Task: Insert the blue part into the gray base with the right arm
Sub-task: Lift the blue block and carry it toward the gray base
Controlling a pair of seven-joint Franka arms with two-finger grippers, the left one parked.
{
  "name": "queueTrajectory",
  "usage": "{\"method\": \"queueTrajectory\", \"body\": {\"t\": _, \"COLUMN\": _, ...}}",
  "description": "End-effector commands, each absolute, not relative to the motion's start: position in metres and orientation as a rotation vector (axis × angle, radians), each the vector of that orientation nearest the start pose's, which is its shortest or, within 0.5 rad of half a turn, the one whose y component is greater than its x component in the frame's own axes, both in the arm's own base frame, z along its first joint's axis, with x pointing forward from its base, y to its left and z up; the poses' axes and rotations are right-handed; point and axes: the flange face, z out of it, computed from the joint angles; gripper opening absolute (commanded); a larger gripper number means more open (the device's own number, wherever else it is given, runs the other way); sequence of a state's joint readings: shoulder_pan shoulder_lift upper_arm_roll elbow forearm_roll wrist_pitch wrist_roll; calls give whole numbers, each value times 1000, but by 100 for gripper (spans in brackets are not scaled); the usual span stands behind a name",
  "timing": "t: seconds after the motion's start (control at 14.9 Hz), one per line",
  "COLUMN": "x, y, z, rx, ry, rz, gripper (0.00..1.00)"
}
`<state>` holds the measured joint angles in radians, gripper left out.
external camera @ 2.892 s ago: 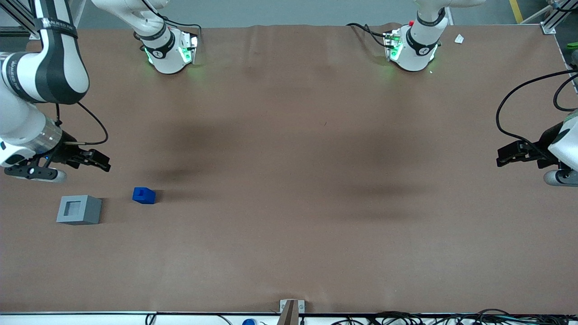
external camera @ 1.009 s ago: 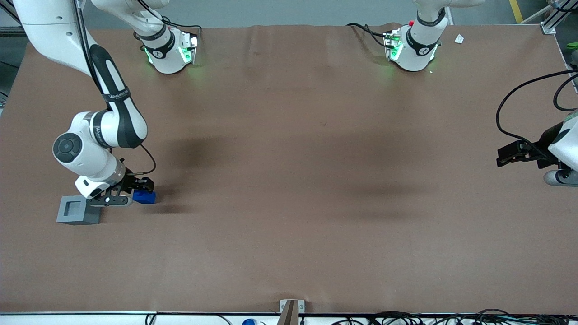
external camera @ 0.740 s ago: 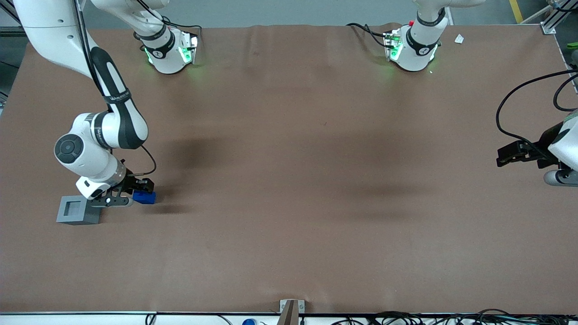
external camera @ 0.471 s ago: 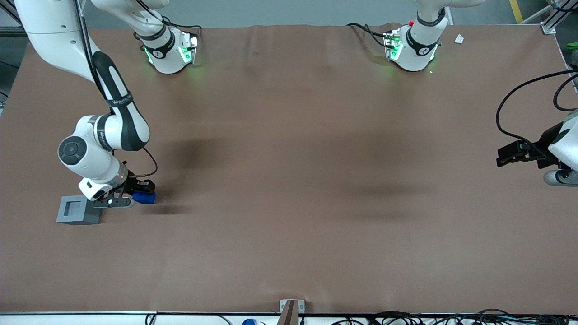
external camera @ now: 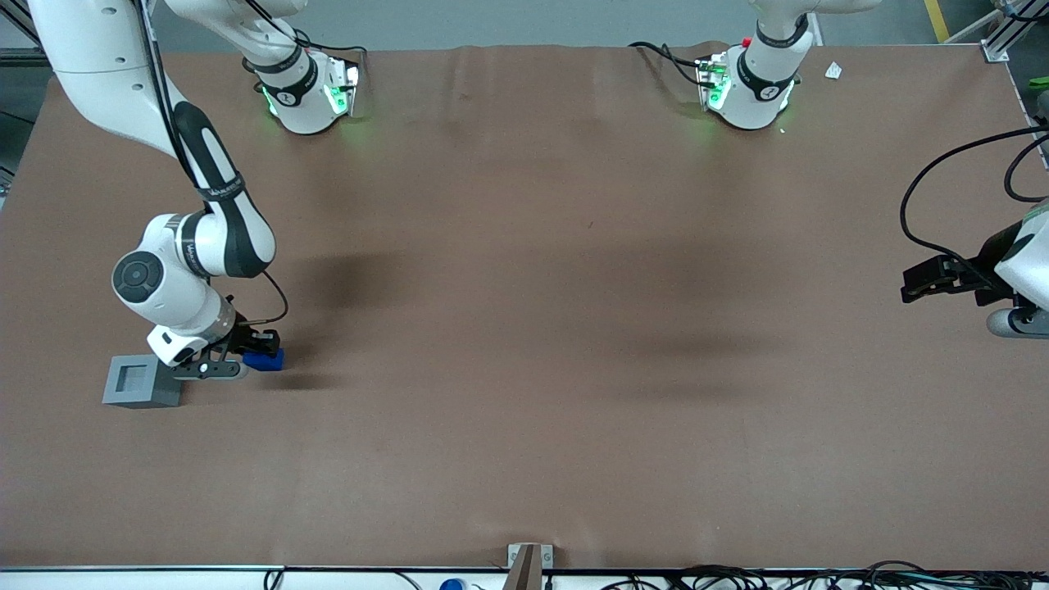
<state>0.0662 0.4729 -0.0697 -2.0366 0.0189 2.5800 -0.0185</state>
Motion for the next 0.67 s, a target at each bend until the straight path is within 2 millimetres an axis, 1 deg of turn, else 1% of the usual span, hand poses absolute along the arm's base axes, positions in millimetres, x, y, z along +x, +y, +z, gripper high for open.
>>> {"method": "queueTrajectory", "body": {"t": 0.0, "x": 610, "y": -15, "z": 242, "rx": -3162, "ry": -23, "rz": -172, "gripper": 18}}
{"method": "queueTrajectory", "body": {"t": 0.07, "x": 611, "y": -19, "z": 252, "rx": -3162, "ry": -28, "rz": -170, "gripper": 18}}
{"method": "queueTrajectory", "body": {"t": 0.4, "x": 620, "y": -43, "z": 317, "rx": -3160, "ry": 12, "rz": -142, "gripper": 17}}
{"method": "queueTrajectory", "body": {"t": 0.61, "x": 624, "y": -55, "z": 348, "rx": -3159, "ry": 11, "rz": -110, "gripper": 17}}
